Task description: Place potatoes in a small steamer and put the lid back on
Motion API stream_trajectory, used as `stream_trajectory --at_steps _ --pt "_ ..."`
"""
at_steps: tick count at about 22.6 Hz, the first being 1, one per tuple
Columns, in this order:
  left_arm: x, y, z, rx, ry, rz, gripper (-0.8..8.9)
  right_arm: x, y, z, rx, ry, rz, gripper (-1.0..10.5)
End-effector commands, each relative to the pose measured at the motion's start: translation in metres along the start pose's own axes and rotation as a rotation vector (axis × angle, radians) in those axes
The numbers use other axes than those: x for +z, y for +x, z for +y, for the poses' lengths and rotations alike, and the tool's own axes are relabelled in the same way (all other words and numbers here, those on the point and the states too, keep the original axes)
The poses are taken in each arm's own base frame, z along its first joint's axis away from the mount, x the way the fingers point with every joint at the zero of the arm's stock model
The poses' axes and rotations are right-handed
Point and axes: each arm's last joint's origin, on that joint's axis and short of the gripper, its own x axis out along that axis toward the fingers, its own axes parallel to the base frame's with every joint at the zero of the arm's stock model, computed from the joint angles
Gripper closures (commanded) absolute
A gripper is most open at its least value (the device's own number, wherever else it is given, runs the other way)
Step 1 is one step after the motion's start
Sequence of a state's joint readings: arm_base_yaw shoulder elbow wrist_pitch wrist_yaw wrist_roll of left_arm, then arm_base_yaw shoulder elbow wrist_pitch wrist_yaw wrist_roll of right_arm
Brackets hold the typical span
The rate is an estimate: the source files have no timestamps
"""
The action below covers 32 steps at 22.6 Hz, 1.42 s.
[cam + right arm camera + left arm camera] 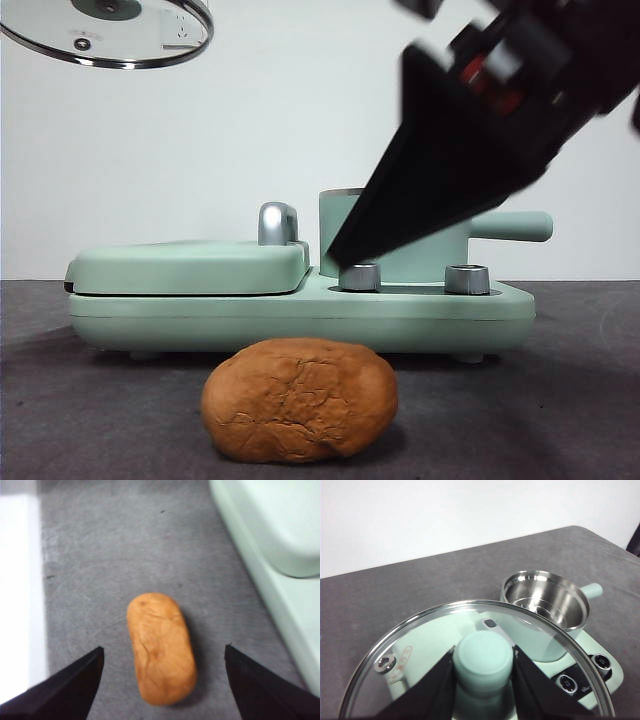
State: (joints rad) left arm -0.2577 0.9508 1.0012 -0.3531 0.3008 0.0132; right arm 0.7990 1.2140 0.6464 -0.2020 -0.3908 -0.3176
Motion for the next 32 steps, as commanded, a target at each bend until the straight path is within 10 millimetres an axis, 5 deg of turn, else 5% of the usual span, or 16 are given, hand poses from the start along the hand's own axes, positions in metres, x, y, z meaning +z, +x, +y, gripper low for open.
stream_trajectory --at_steps 1,14,23,27,32 --pt "0.005 -0.003 0.000 0.002 0.001 -0.021 8.04 0.003 0.016 0.000 0.028 -0.022 0.015 5.6" --pt "0.002 -0.003 0.000 0.002 0.006 0.011 8.04 -0.012 0.052 -0.003 0.024 -0.008 0.115 5.7" --pt "0.002 -0.003 0.000 0.002 0.007 0.011 8.04 -0.018 0.053 -0.002 0.037 0.053 0.166 7.5" --pt "0.002 -0.003 0.000 0.002 0.007 0.011 8.04 -0.003 0.034 0.001 0.013 0.126 0.103 7.5" --pt "0.003 -0.003 0.000 0.002 0.010 0.004 8.04 0.029 -0.023 0.005 -0.111 0.249 0.093 7.5"
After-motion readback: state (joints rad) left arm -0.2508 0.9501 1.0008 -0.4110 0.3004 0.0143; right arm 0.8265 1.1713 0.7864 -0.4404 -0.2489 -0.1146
